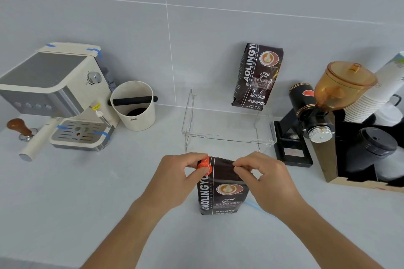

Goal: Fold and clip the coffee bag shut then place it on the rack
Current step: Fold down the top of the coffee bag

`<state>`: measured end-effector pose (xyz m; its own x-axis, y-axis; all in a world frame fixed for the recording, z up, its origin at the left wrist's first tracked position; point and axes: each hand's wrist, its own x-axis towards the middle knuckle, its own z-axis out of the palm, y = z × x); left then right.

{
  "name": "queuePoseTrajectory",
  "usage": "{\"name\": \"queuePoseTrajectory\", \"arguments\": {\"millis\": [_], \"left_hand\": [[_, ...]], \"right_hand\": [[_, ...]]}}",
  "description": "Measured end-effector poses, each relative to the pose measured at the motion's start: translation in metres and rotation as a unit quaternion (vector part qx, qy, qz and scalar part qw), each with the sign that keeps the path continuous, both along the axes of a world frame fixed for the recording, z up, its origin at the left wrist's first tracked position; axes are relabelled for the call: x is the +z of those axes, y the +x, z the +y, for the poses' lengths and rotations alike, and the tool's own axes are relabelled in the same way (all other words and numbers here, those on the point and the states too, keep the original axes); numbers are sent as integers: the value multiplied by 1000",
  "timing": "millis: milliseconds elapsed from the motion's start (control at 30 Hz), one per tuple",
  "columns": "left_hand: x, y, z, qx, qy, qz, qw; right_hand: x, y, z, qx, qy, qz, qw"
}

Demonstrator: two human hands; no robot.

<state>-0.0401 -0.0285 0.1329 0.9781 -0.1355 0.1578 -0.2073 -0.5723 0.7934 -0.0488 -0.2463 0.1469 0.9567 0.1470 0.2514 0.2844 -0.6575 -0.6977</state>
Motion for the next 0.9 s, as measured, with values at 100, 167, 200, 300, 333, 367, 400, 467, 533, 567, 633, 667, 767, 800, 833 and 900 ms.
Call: {"name": "queuePoseTrajectory", "arguments": {"millis": [100, 167, 200, 300, 333, 367, 400, 467, 533, 567, 633, 667, 767, 800, 833, 900], "left_hand": [[1, 2, 1, -32, 21, -22, 999], [2, 3, 3, -53, 36, -28, 998], [1, 4, 4, -57, 35, -27, 997], [-2, 5, 3, -58, 5, -11, 998], [-3, 4, 2, -55, -16, 8, 998], [-4, 4, 1, -52, -45, 31, 997], [-6, 5, 1, -50, -79, 52, 994], [-9, 5, 0, -41, -146, 75, 986], [-13, 6, -2, -28, -188, 84, 978], [-14, 7, -3, -27, -197, 91, 976], [-17, 6, -3, -39, -198, 103, 974], [-18, 5, -2, -51, -190, 107, 975], [-20, 2, 2, -78, -129, 99, 983], [-21, 2, 2, -78, -110, 87, 987], [-22, 1, 1, -77, -93, 76, 990], [-23, 1, 1, -81, -61, 65, 993]], "right_hand": [[0, -2, -1, 16, -17, -6, 1000], [0, -2, -2, 22, -24, -9, 999], [0, -3, -1, 24, -24, -7, 999], [0, -4, 0, 15, -10, 13, 1000], [1, -5, 1, 7, 5, 26, 1000], [1, -5, 2, 0, 23, 41, 999], [2, -4, 3, -7, 39, 56, 998], [2, -1, 5, -29, 69, 92, 993], [2, 4, 6, -50, 113, 140, 982], [2, 6, 7, -55, 133, 163, 976], [2, 9, 8, -58, 167, 201, 964], [2, 10, 8, -61, 185, 217, 956], [1, 12, 7, -63, 225, 266, 935], [0, 13, 6, -60, 225, 279, 932], [0, 14, 5, -55, 220, 289, 930], [-2, 16, 3, -42, 204, 305, 929]]}}
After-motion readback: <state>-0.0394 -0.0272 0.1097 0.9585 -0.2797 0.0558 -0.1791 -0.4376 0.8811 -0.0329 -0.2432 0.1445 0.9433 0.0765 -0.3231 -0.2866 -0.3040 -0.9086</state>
